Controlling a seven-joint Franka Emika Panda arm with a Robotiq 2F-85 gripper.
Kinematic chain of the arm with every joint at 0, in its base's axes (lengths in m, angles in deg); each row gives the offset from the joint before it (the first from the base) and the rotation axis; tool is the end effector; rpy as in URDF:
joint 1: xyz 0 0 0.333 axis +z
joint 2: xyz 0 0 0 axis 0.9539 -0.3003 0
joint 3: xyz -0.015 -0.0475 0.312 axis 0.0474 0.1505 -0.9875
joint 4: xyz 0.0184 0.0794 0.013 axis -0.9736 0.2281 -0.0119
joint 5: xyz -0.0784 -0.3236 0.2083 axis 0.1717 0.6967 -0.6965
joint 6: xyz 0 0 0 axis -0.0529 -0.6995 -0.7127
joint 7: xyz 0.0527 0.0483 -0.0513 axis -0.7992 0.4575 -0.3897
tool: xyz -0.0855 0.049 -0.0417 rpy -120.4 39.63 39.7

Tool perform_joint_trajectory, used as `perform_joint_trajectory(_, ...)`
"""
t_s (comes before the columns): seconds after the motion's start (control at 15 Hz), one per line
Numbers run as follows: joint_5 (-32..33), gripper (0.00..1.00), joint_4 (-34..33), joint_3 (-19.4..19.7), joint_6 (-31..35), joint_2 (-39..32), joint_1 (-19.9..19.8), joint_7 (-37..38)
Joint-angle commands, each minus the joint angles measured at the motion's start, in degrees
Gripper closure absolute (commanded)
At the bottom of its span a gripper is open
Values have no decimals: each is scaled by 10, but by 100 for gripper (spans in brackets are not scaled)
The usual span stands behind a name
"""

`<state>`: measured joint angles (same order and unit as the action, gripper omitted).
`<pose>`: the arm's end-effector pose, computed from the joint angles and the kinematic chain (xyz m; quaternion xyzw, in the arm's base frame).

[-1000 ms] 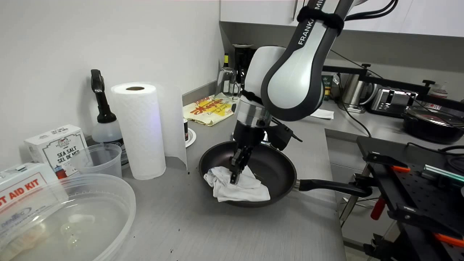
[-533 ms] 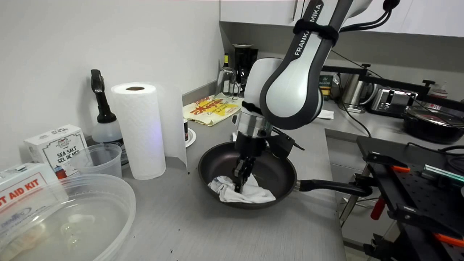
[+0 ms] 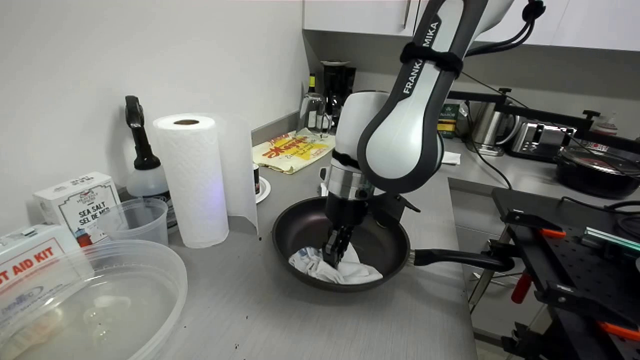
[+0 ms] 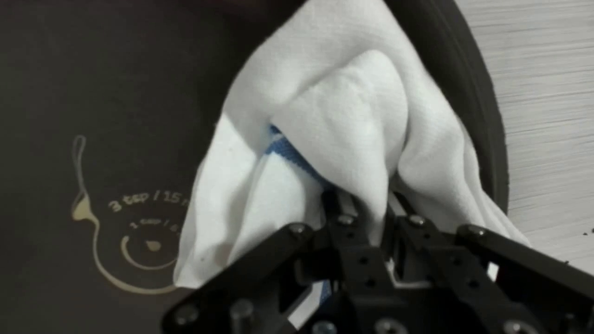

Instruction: Wipe the pan with a dish cloth

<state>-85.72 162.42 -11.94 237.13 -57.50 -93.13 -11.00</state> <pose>0.5116 -0.0200 0.0177 -0.9934 0.0410 -0.0238 0.1045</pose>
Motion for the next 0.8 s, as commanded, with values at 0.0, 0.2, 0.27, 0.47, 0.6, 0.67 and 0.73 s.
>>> perform_joint_trajectory(0.0,-5,96,-10,92,20,-2,105,40)
perform_joint_trajectory(0.2,-2,96,-12,164,32,-1,189,75)
perform_joint_trajectory(0.27,-2,96,-13,188,35,-2,216,87)
perform_joint_trajectory(0.47,-2,96,-15,244,35,-6,276,115)
perform_joint_trajectory(0.6,-3,96,-18,250,29,-9,275,119)
perform_joint_trajectory(0.67,-4,96,-20,255,30,-11,274,123)
perform_joint_trajectory(0.73,-4,96,-21,258,29,-11,270,123)
